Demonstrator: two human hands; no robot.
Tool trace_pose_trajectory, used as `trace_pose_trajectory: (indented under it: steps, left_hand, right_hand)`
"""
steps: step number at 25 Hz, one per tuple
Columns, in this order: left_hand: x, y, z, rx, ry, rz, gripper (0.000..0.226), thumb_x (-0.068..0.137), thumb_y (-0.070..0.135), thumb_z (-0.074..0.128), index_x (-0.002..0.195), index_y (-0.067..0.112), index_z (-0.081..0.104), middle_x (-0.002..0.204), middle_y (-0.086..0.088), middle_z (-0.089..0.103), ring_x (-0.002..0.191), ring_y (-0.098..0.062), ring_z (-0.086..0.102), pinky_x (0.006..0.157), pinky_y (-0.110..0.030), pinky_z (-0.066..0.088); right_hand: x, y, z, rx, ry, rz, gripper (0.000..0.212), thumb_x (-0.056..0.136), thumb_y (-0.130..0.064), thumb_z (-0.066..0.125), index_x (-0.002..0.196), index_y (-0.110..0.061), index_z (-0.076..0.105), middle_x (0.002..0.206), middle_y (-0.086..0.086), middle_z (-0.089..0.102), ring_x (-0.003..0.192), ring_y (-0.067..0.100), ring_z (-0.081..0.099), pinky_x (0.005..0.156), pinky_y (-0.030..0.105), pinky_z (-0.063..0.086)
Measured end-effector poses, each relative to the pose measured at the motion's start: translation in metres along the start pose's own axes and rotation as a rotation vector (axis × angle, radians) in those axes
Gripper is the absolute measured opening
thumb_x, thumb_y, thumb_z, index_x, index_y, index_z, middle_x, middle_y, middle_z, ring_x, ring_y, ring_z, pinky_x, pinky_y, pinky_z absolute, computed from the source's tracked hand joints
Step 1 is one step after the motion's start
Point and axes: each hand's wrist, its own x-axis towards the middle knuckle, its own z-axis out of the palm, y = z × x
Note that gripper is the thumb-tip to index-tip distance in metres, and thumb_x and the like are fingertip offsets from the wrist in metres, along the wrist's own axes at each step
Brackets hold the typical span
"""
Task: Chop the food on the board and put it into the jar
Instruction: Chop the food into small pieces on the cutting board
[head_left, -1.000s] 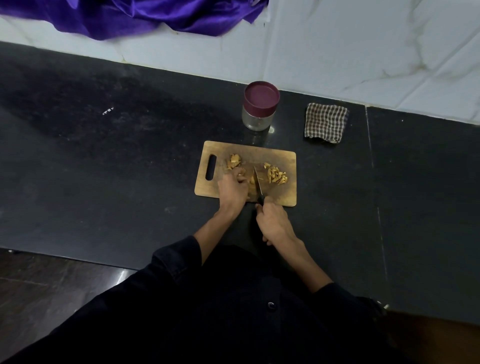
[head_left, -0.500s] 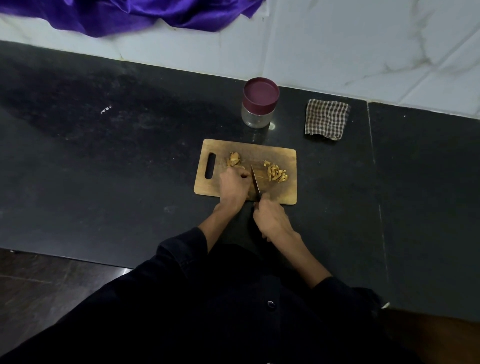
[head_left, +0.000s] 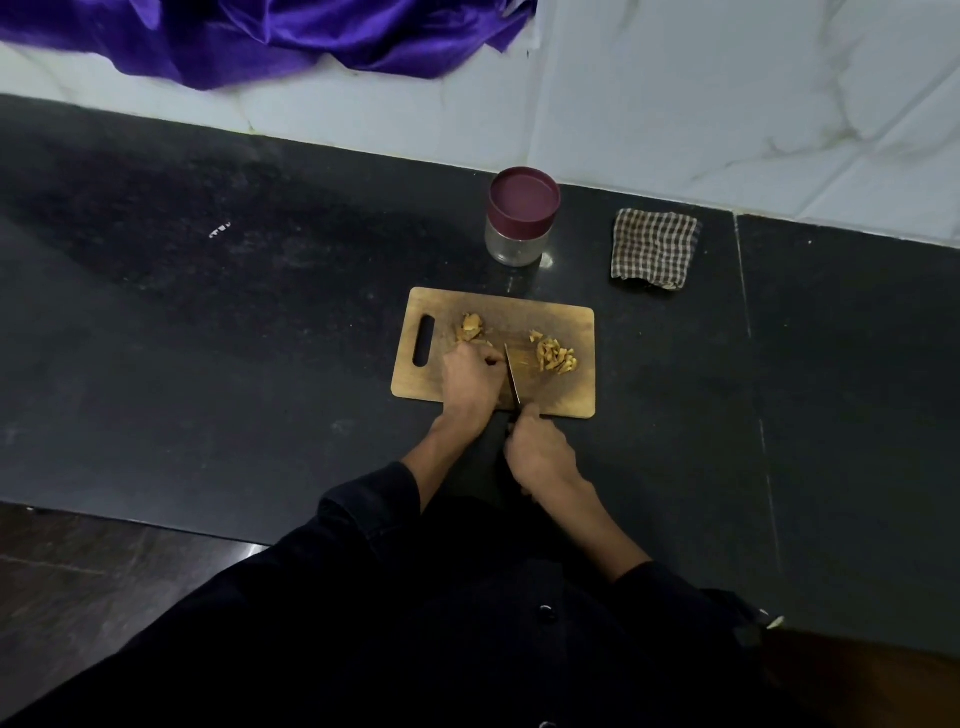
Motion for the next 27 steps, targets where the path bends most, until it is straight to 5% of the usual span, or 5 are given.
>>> trace_pose_trajectory:
  steps: [9,16,22,27]
  left_hand:
    - [-0.009,-0.008,-0.012,-0.071,-0.018,0.06,0.02,0.09,0.004,0.06,0.108,0.006,0.069,0.096,0.002,0.065,0.065,-0.01,0.065,0.048,-0.02,0.055]
    - [-0.01,-0.026,-0.023,-0.099,0.042,0.067,0.014,0.092,0.006,0.057,0.102,0.011,0.066,0.087,0.001,0.065,0.057,-0.011,0.062,0.047,-0.024,0.055]
    - [-0.007,-0.027,-0.022,-0.134,0.033,0.023,0.015,0.092,0.007,0.058,0.104,0.009,0.066,0.093,-0.004,0.067,0.055,-0.011,0.063,0.047,-0.027,0.055]
    - [-0.008,-0.029,-0.021,-0.134,0.036,0.039,0.015,0.092,0.008,0.058,0.105,0.01,0.066,0.094,-0.003,0.067,0.055,-0.011,0.064,0.046,-0.024,0.054]
  right_hand:
    - [0.0,0.015,-0.009,0.107,0.136,-0.009,0.016,0.103,-0.03,0.038,0.104,-0.014,0.042,0.098,0.013,0.063,0.082,0.033,0.068,0.072,0.052,0.058]
    - [-0.01,0.001,0.005,-0.014,0.033,-0.085,0.025,0.104,-0.029,0.037,0.115,-0.008,0.046,0.103,0.016,0.064,0.088,0.036,0.068,0.076,0.053,0.057]
    - [-0.003,0.019,-0.015,0.056,0.133,-0.018,0.02,0.103,-0.029,0.038,0.11,-0.011,0.047,0.094,0.01,0.062,0.077,0.031,0.067,0.072,0.051,0.058]
    - [-0.007,0.022,-0.013,0.05,0.125,-0.081,0.024,0.104,-0.029,0.039,0.117,-0.01,0.047,0.096,0.008,0.057,0.087,0.031,0.065,0.074,0.05,0.057]
